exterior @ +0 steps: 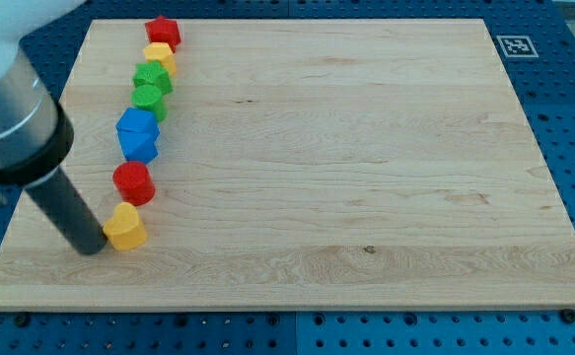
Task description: Push yellow heart to the center of the board
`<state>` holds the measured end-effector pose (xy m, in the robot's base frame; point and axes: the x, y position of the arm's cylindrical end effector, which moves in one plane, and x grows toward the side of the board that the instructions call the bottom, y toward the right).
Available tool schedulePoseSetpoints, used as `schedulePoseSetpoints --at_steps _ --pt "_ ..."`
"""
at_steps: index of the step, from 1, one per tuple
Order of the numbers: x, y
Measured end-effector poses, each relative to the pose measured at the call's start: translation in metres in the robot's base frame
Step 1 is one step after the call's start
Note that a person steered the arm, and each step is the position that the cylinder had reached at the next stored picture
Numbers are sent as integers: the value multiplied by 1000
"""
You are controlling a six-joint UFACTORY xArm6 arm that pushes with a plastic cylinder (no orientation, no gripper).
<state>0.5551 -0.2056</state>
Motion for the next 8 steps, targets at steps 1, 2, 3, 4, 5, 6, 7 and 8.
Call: schedulePoseSetpoints --at_steps 1,2,3,4,5,6,7,8 --pt "0 0" --pt "0 13" --pt "0 32" --pt "8 36" --pt "20 36" --pt "16 46" --pt "9 78" --pt "7 123"
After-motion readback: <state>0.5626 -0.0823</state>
